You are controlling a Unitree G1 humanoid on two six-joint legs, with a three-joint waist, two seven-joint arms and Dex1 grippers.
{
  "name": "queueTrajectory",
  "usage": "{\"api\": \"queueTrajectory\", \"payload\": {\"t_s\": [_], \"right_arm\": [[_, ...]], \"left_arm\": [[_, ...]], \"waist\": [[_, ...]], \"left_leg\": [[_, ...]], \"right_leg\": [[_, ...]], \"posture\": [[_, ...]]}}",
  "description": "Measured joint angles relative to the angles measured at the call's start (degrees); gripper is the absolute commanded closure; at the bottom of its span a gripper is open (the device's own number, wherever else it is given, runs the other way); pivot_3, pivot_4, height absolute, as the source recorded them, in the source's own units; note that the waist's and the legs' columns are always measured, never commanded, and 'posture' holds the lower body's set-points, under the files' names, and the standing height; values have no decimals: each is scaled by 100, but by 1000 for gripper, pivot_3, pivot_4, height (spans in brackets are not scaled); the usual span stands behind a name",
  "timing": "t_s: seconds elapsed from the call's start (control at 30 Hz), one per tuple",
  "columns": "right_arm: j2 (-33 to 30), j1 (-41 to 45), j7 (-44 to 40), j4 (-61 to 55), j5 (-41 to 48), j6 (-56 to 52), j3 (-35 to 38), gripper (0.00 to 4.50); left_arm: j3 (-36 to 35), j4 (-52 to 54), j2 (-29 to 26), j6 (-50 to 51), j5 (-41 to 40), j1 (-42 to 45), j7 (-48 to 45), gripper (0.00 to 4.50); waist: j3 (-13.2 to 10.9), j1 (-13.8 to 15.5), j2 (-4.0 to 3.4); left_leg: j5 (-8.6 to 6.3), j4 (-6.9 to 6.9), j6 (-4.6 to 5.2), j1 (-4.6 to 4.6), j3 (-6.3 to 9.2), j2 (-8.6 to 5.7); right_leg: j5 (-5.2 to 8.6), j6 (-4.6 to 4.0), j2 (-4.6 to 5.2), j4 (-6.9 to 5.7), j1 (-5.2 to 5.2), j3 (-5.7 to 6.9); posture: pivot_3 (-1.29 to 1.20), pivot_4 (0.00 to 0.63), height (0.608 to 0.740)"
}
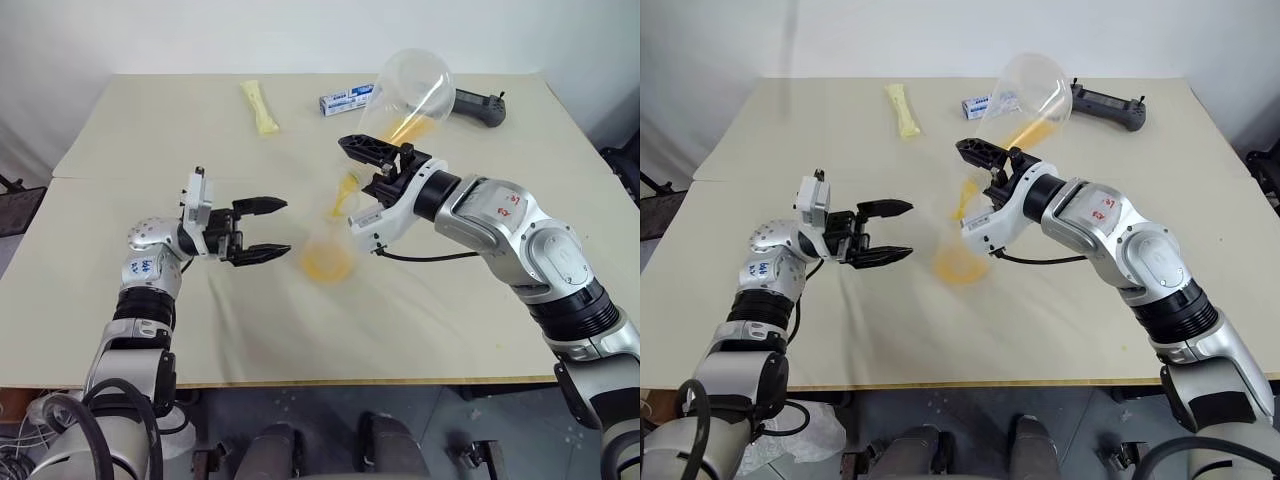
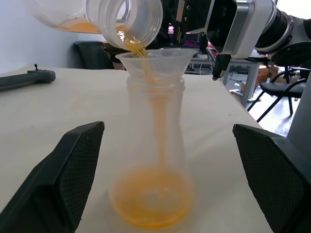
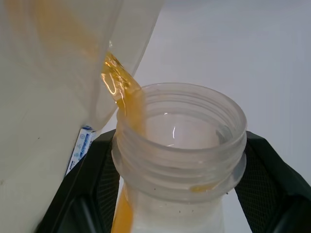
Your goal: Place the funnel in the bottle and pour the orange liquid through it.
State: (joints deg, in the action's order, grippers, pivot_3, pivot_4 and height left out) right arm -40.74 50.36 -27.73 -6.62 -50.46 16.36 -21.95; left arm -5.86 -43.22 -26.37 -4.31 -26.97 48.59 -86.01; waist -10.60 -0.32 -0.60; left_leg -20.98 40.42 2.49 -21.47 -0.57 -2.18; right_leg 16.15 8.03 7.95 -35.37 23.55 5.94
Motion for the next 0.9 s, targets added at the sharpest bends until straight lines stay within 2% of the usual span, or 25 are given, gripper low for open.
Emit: {"api": "queueTrajectory", "payload": {"t_s": [0.9], "right_arm": [[1,189,298,230,-155,260,0,1692]], "left_arm": [[-107,201,75,171,-171,0,1,0]], "waist": [[0,1,0]], "left_leg": [[0,0,0,0,0,0]], "right_leg": [[0,0,0,0,0,0]], "posture": [[0,150,740]]}}
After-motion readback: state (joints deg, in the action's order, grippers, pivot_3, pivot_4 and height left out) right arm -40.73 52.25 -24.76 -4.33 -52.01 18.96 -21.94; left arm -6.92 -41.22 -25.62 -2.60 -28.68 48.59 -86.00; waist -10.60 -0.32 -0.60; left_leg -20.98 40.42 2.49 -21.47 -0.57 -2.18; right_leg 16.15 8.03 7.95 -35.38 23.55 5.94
